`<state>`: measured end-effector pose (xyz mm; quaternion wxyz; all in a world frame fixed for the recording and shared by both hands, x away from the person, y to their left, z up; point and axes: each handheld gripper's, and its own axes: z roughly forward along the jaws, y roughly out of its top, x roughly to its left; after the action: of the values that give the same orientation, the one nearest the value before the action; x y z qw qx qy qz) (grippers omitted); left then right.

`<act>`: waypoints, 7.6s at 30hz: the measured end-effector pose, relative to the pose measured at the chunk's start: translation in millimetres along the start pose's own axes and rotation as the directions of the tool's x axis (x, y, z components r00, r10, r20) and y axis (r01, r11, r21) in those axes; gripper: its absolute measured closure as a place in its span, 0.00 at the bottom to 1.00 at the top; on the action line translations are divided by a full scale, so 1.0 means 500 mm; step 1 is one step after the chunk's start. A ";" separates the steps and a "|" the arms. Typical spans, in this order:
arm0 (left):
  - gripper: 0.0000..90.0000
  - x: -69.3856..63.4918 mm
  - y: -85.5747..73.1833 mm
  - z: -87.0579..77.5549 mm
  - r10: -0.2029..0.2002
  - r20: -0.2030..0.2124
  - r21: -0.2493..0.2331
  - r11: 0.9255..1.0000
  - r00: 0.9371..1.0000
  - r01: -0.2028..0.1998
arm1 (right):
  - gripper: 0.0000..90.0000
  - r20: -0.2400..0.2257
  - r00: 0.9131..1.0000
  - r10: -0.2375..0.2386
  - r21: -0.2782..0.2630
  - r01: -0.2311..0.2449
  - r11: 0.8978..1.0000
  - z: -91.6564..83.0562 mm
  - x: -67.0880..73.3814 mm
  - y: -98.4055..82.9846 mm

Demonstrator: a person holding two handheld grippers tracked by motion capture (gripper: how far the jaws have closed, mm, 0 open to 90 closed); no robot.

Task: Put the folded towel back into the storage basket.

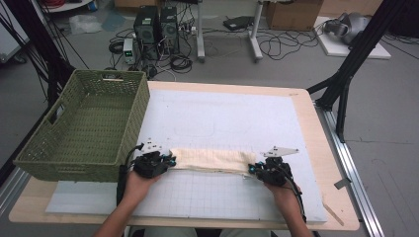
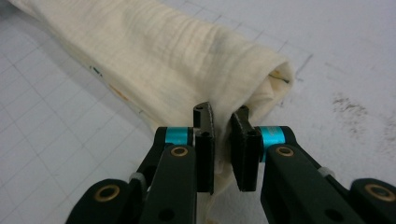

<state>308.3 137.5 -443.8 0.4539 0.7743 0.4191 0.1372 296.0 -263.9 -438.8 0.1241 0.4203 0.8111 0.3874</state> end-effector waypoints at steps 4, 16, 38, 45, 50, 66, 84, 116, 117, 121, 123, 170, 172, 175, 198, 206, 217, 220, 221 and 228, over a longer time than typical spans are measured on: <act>0.90 -0.005 0.016 -0.020 0.019 0.014 -0.064 0.998 1.000 -0.018 | 0.91 0.033 0.999 -0.030 -0.050 0.032 0.998 -0.021 0.005 0.013; 0.90 -0.016 0.052 -0.064 0.039 0.067 -0.194 0.981 0.997 -0.025 | 0.91 0.051 0.998 -0.038 -0.161 0.045 0.986 -0.065 -0.006 0.045; 0.91 0.005 0.111 -0.178 0.036 0.006 -0.339 0.940 0.999 -0.032 | 0.91 0.069 0.987 -0.148 -0.241 0.160 0.957 -0.065 0.015 0.187; 0.91 0.016 0.116 -0.210 0.007 -0.015 -0.366 0.931 1.000 -0.012 | 0.91 0.067 0.981 -0.182 -0.241 0.193 0.951 -0.041 0.028 0.241; 0.91 0.026 0.120 -0.237 -0.006 -0.031 -0.391 0.921 1.000 -0.006 | 0.91 0.053 0.979 -0.196 -0.258 0.203 0.945 -0.034 0.034 0.274; 0.91 0.078 0.100 -0.320 -0.053 -0.111 -0.441 0.898 0.992 -0.002 | 0.91 0.012 0.955 -0.297 -0.253 0.291 0.923 0.039 0.091 0.394; 0.91 0.142 0.066 -0.422 -0.120 -0.205 -0.483 0.876 0.971 0.007 | 0.91 -0.073 0.920 -0.384 -0.305 0.346 0.887 0.130 0.179 0.500; 0.90 0.232 -0.001 -0.538 -0.218 -0.328 -0.505 0.863 0.919 0.025 | 0.91 -0.167 0.876 -0.452 -0.379 0.366 0.850 0.295 0.319 0.651; 0.90 0.235 -0.004 -0.539 -0.221 -0.334 -0.504 0.864 0.916 0.025 | 0.91 -0.165 0.876 -0.453 -0.375 0.369 0.851 0.300 0.322 0.655; 0.90 0.244 -0.014 -0.544 -0.234 -0.349 -0.499 0.866 0.907 0.032 | 0.91 -0.166 0.872 -0.460 -0.355 0.382 0.853 0.327 0.342 0.673; 0.90 0.249 -0.017 -0.546 -0.239 -0.356 -0.495 0.868 0.904 0.034 | 0.91 -0.165 0.872 -0.462 -0.350 0.386 0.854 0.340 0.350 0.679; 0.28 0.209 0.026 -0.465 -0.204 -0.222 -0.482 0.873 0.953 0.075 | 0.29 -0.125 0.913 -0.388 -0.347 0.327 0.879 0.292 0.271 0.619; 0.27 0.197 0.036 -0.449 -0.177 -0.204 -0.472 0.879 0.963 0.062 | 0.27 -0.128 0.920 -0.369 -0.352 0.306 0.885 0.269 0.250 0.603; 0.23 0.173 0.055 -0.419 -0.138 -0.170 -0.465 0.884 0.976 0.044 | 0.23 -0.105 0.931 -0.350 -0.355 0.294 0.888 0.227 0.208 0.571; 0.24 -0.002 0.128 -0.159 0.087 0.071 -0.389 0.920 0.994 -0.053 | 0.13 0.127 0.976 -0.175 -0.331 0.208 0.920 -0.034 0.001 0.232; 0.25 -0.038 0.105 -0.102 0.136 0.091 -0.349 0.932 0.986 -0.097 | 0.13 0.195 0.976 -0.096 -0.323 0.156 0.933 -0.078 -0.035 0.108; 0.25 -0.044 0.054 -0.061 0.149 0.105 -0.295 0.949 0.983 -0.112 | 0.13 0.220 0.973 -0.065 -0.295 0.130 0.947 -0.091 -0.039 0.023; 0.26 -0.043 0.050 -0.061 0.144 0.103 -0.294 0.950 0.984 -0.108 | 0.13 0.219 0.974 -0.058 -0.302 0.124 0.945 -0.095 -0.040 0.017; 0.26 -0.043 0.050 -0.061 0.143 0.102 -0.295 0.950 0.984 -0.108 | 0.13 0.217 0.975 -0.051 -0.301 0.116 0.947 -0.095 -0.040 0.015; 0.26 -0.044 0.049 -0.058 0.146 0.098 -0.289 0.951 0.984 -0.113 | 0.13 0.223 0.974 -0.034 -0.308 0.103 0.946 -0.098 -0.044 0.006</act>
<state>290.6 131.4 -404.2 0.5738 0.7343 0.3157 0.1788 285.4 -305.5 -406.8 0.2903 0.4056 0.7343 0.4605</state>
